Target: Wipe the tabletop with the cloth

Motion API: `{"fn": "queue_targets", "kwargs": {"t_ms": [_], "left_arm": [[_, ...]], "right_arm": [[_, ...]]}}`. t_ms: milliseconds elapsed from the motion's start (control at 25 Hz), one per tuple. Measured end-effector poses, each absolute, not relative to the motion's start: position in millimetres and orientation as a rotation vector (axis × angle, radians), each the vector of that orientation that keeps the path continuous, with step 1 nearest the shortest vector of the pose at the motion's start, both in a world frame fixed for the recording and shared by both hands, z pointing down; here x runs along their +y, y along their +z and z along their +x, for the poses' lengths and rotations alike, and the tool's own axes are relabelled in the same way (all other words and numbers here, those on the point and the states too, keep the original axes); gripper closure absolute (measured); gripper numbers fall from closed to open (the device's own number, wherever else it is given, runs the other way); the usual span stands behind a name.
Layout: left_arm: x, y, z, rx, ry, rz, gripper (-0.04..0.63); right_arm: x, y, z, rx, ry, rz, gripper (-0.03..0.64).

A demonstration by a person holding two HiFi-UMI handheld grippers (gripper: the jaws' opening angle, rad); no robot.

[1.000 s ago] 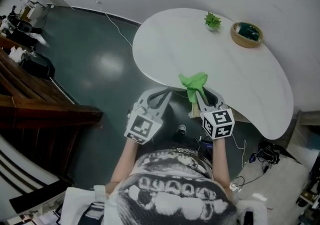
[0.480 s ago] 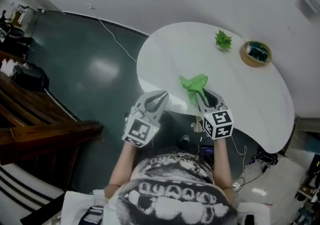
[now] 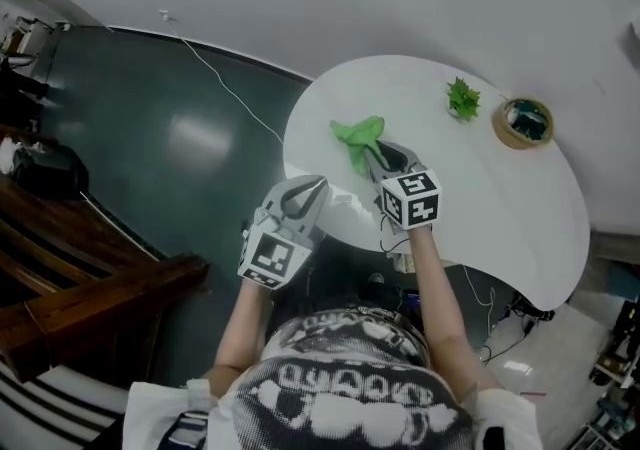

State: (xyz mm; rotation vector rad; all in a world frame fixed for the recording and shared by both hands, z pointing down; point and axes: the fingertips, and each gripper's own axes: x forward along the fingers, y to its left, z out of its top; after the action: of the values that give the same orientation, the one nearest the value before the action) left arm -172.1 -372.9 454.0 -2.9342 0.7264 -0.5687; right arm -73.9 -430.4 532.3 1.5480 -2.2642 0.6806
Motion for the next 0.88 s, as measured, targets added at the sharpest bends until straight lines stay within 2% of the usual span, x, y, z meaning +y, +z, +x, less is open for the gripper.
{"fn": "queue_targets", "kwargs": {"t_ms": [440, 880], "left_arm": [[-412, 468, -209, 0.748, -0.606, -2.946, 0.586], [-422, 481, -207, 0.657, -0.614, -2.988, 0.586]], "right_arm": [[-522, 594, -118, -2.172, 0.775, 1.453, 0.538], [-513, 636, -85, -2.004, 0.895, 1.506, 0.539]]}}
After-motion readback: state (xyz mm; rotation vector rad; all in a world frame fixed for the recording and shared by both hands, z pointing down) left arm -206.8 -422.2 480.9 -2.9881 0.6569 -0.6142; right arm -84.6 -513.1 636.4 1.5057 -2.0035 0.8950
